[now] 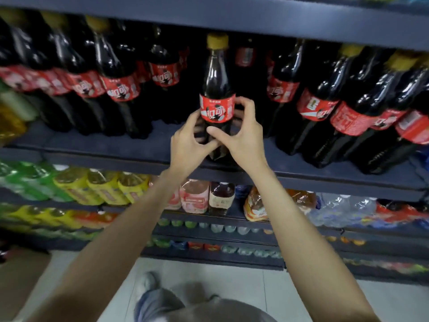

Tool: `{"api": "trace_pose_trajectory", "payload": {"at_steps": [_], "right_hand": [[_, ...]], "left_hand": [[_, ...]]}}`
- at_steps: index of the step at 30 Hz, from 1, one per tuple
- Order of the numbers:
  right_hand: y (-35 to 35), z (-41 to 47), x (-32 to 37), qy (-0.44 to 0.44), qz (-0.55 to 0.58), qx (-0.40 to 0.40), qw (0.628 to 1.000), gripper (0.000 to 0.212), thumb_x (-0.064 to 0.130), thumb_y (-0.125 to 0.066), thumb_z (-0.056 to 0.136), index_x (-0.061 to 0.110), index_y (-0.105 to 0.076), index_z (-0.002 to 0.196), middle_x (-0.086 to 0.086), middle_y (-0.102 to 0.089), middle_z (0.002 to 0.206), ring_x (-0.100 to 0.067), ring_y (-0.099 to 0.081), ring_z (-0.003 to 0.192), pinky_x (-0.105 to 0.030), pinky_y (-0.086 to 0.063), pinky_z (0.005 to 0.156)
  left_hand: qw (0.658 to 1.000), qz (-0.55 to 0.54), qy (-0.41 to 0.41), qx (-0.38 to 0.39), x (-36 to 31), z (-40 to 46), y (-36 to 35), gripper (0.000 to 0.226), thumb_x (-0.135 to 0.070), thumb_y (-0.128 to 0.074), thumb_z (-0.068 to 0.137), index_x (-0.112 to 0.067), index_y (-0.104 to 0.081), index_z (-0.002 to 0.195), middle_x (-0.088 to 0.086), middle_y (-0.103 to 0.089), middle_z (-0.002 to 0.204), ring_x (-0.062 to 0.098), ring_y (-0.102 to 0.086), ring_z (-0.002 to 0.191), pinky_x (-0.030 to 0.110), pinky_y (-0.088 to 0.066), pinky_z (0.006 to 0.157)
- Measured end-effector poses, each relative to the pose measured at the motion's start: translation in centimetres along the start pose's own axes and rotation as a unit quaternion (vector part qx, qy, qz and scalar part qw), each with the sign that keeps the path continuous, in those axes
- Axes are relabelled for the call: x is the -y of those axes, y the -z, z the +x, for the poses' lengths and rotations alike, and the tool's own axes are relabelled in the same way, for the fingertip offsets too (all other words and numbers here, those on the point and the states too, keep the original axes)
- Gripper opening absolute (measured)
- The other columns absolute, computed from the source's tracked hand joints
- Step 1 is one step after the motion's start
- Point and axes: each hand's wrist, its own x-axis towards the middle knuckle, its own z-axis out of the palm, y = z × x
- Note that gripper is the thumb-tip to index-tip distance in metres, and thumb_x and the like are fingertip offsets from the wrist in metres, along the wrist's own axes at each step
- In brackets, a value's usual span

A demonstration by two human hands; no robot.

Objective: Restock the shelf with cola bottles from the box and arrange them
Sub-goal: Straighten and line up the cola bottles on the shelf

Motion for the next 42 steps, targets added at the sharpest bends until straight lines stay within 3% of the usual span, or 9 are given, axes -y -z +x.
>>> {"api": "trace_pose_trajectory", "payload": {"at_steps": [4,8,12,19,26,29,33,35,42], "right_hand": [[-4.7,2.9,1.4,-0.004,0.043,0.048,0.998,0.072,0.025,-0.083,0.07,0.015,-0.04,0.126,0.021,-0.055,0.105,0.004,-0.056,0.099,-0.025,-0.049,0.092],[-9.0,4.5,1.8,-0.007,0.049,0.035,0.998,0.073,0.029,-0.083,0.069,0.018,-0.039,0.127,0.005,-0.06,0.116,-0.011,-0.057,0.108,-0.033,-0.048,0.095],[-11.7,5.1,1.5,-0.005,0.032,0.006,0.999,0.076,0.035,-0.082,0.069,0.018,-0.038,0.128,-0.003,-0.063,0.115,-0.016,-0.061,0.106,-0.039,-0.052,0.09],[-12.5,5.1,0.6,0.039,-0.002,-0.005,0.999,0.079,0.042,-0.078,0.072,0.017,-0.034,0.133,-0.003,-0.06,0.119,-0.015,-0.06,0.107,-0.039,-0.055,0.083],[-11.9,5.6,0.5,0.056,-0.053,0.019,0.997,0.087,0.05,-0.078,0.069,0.016,-0.034,0.135,-0.008,-0.045,0.129,-0.021,-0.054,0.111,-0.042,-0.055,0.083],[-10.2,5.4,0.3,0.072,-0.05,0.028,0.996,0.076,0.046,-0.073,0.076,0.017,-0.037,0.136,-0.006,-0.046,0.131,-0.017,-0.053,0.112,-0.036,-0.051,0.088],[-6.6,5.8,-1.7,0.131,-0.055,-0.114,0.983,0.033,0.024,-0.058,0.089,0.011,-0.055,0.119,0.0,-0.063,0.105,-0.01,-0.061,0.089,-0.034,-0.052,0.08],[-5.4,7.1,-3.3,0.125,-0.083,-0.177,0.973,0.028,0.018,-0.055,0.088,0.008,-0.058,0.114,-0.002,-0.065,0.099,-0.014,-0.061,0.09,-0.033,-0.051,0.081],[-4.7,13.8,-7.9,-0.063,-0.178,-0.144,0.971,0.077,0.021,-0.062,0.089,0.009,-0.015,0.148,-0.022,-0.027,0.148,-0.034,-0.037,0.133,-0.038,-0.036,0.104]], "left_hand": [[0.992,0.111,-0.01,-0.063,1.2,1.1,4.0,0.077,-0.047,-0.063,0.076,-0.02,-0.034,0.142,-0.01,-0.06,0.122,0.005,-0.061,0.095,0.037,-0.056,0.081],[0.976,0.194,-0.02,-0.1,2.5,1.7,5.7,0.087,-0.03,-0.067,0.082,-0.015,-0.015,0.15,0.005,-0.038,0.145,0.024,-0.052,0.121,0.045,-0.053,0.084],[0.955,0.26,-0.041,-0.135,3.5,1.5,5.9,0.08,-0.014,-0.065,0.083,-0.003,-0.02,0.148,0.015,-0.034,0.146,0.029,-0.038,0.133,0.04,-0.053,0.079],[0.927,0.306,-0.102,-0.191,4.6,1.1,5.6,0.075,-0.012,-0.069,0.08,-0.004,-0.031,0.144,0.008,-0.032,0.133,0.024,-0.046,0.115,0.027,-0.049,0.055],[0.924,0.298,-0.104,-0.216,5.6,1.0,6.1,0.074,-0.018,-0.072,0.076,-0.011,-0.036,0.141,0.01,-0.038,0.122,0.022,-0.044,0.108,0.034,-0.055,0.064],[0.921,0.293,-0.132,-0.219,4.9,1.0,5.7,0.069,-0.014,-0.071,0.077,-0.006,-0.04,0.138,0.019,-0.047,0.121,0.021,-0.041,0.108,0.035,-0.05,0.081],[0.916,0.285,-0.155,-0.236,4.2,1.5,5.0,0.059,-0.022,-0.069,0.082,-0.008,-0.044,0.133,0.02,-0.05,0.123,0.023,-0.043,0.114,0.035,-0.042,0.096],[0.919,0.269,-0.154,-0.245,4.3,1.7,4.5,0.058,-0.021,-0.069,0.083,-0.009,-0.043,0.133,0.02,-0.049,0.124,0.023,-0.043,0.116,0.034,-0.044,0.096],[0.931,0.229,-0.115,-0.259,4.9,1.5,3.6,0.066,-0.014,-0.07,0.082,-0.018,-0.036,0.138,0.014,-0.044,0.129,0.025,-0.049,0.116,0.011,-0.039,0.078]]}}
